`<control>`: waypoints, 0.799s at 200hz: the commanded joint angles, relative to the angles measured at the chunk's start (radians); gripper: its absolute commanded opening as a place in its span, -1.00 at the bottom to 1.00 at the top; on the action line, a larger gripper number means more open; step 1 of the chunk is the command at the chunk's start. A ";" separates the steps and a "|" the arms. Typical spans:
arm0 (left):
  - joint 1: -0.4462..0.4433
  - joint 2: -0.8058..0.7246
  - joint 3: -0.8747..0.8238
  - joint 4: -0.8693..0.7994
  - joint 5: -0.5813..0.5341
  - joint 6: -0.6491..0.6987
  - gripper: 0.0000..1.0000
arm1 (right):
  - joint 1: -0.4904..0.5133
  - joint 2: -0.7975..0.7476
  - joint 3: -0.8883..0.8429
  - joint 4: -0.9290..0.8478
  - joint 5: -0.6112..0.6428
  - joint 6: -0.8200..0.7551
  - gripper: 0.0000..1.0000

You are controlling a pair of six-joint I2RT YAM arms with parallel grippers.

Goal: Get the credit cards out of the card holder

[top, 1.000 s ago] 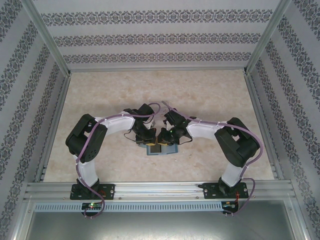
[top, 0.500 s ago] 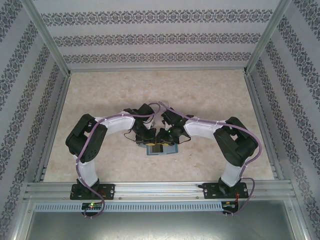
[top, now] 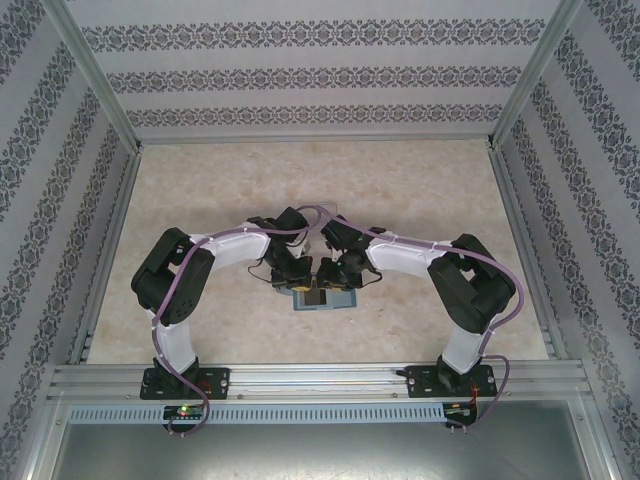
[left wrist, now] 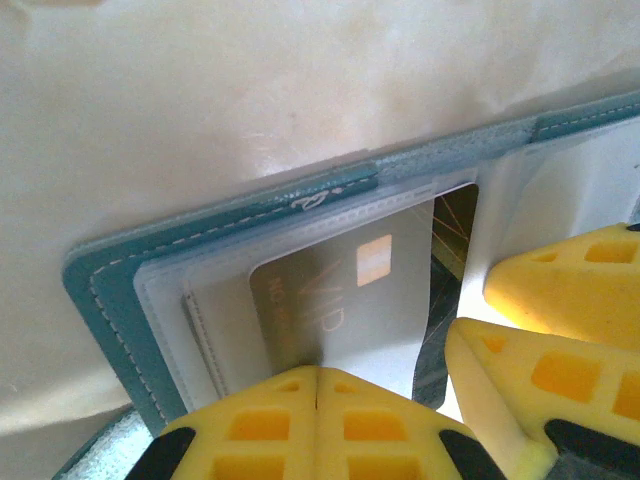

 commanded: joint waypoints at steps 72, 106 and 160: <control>-0.008 -0.025 0.016 -0.095 -0.093 0.023 -0.89 | 0.006 -0.009 0.012 -0.049 0.031 -0.014 -0.39; -0.008 -0.028 0.018 -0.100 -0.101 0.021 -0.93 | 0.006 -0.009 0.012 -0.052 0.031 -0.015 -0.39; -0.008 -0.046 0.028 -0.111 -0.117 0.020 -0.92 | 0.004 -0.003 0.015 -0.054 0.028 -0.020 -0.39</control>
